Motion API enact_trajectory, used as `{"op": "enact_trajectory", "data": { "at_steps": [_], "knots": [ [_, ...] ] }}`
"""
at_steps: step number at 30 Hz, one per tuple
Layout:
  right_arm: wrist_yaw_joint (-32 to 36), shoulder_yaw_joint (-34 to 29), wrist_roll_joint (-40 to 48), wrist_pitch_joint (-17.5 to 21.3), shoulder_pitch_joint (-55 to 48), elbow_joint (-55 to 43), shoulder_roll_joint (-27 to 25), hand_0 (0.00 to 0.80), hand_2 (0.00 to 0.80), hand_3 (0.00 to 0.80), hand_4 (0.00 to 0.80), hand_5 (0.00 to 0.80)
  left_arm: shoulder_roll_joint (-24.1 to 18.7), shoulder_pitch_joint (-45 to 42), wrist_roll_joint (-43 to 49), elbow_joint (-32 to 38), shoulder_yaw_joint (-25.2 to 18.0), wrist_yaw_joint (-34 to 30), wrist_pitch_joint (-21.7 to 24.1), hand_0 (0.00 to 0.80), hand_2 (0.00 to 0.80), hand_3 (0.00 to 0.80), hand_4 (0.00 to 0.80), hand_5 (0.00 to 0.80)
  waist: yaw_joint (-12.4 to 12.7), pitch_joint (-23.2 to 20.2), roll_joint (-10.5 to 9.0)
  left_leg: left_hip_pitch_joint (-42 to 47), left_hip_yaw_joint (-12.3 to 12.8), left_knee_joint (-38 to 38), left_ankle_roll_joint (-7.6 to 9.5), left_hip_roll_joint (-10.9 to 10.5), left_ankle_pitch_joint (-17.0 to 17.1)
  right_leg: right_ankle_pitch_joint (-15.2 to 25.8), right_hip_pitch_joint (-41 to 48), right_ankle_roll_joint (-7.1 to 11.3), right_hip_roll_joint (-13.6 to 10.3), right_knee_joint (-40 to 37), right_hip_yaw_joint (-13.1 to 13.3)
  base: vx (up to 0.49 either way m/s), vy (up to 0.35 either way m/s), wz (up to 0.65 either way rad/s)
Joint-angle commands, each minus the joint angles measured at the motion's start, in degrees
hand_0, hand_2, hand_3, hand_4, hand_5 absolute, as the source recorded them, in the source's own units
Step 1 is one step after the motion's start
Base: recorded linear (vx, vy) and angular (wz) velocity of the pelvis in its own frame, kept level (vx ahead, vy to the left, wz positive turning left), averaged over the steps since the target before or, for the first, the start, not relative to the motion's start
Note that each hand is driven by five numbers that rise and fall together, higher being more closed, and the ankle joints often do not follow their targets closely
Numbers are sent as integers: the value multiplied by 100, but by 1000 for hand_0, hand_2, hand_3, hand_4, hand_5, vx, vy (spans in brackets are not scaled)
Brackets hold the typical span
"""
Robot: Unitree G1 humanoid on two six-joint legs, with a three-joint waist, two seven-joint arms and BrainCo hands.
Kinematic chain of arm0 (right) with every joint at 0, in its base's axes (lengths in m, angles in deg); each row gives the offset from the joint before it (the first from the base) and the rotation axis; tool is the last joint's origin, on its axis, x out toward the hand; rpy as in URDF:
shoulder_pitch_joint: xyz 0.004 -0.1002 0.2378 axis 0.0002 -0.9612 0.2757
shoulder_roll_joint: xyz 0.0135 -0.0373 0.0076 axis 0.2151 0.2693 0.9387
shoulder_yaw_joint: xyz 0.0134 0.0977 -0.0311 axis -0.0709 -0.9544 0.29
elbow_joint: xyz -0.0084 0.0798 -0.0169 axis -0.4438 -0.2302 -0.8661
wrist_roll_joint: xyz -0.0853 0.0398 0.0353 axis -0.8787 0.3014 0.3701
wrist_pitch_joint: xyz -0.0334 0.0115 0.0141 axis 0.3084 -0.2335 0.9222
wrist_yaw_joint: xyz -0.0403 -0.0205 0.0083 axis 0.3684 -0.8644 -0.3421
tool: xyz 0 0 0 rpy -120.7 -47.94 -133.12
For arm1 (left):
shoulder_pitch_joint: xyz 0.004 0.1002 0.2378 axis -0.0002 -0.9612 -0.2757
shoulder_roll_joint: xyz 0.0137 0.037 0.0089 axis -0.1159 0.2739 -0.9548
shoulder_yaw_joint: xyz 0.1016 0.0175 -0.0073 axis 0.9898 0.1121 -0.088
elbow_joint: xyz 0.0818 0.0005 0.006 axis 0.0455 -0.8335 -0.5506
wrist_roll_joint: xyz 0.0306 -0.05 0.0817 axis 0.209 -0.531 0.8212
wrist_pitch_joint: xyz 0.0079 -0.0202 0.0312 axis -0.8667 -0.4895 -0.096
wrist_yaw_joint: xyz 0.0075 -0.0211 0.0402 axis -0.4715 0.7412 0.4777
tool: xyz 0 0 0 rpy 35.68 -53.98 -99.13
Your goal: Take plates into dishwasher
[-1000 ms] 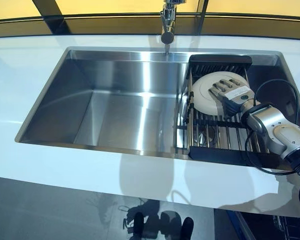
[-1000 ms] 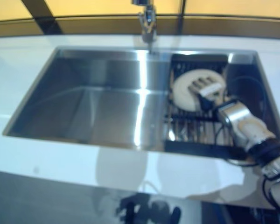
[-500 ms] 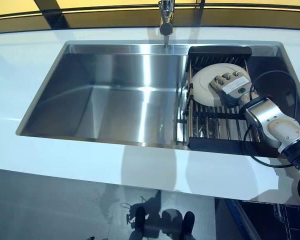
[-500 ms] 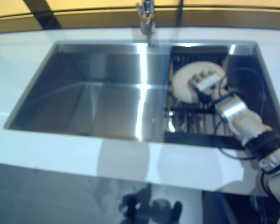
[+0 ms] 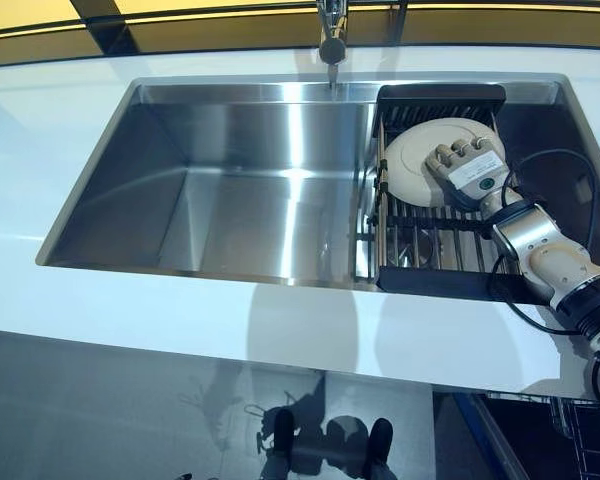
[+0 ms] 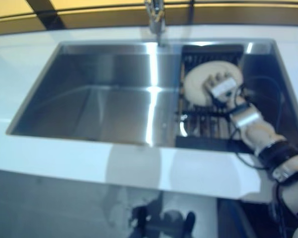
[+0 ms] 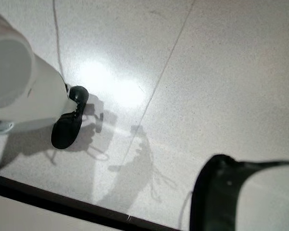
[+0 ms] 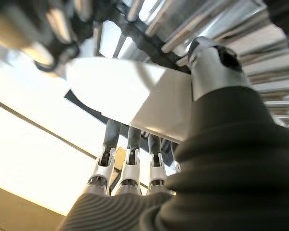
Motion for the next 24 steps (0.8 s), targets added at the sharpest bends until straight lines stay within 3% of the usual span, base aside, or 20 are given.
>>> {"op": "enact_trajectory", "data": {
  "at_steps": [1, 17, 24],
  "knots": [
    [-649, -174, 212, -992, 1085, 279, -414, 800, 800, 800, 800, 800, -102, -148, -221, 98, 446, 108, -54, 0, 0, 0, 0, 0, 253, -109, -103, 113, 128, -19, 212, -288, -531, -469, 116, 534, -215, 266, -3, 0, 0, 0],
    [-608, -161, 344, -1038, 1019, 331, -711, 800, 800, 800, 800, 800, -120, -192, -174, 16, 393, 69, 5, 0, 0, 0, 0, 0, 201, -282, -197, 237, 138, -19, 220, -265, -611, -495, 230, 546, -214, 247, 38, 9, 3, 3],
    [-629, -333, 541, -880, 798, 335, -760, 800, 800, 800, 800, 800, -140, -190, -105, -18, 358, 60, -31, 0, 0, 0, 0, 0, 186, -369, -260, 311, 157, -19, 233, -257, -641, -494, 286, 557, -213, 246, 66, 9, -3, 4]
  ]
}}
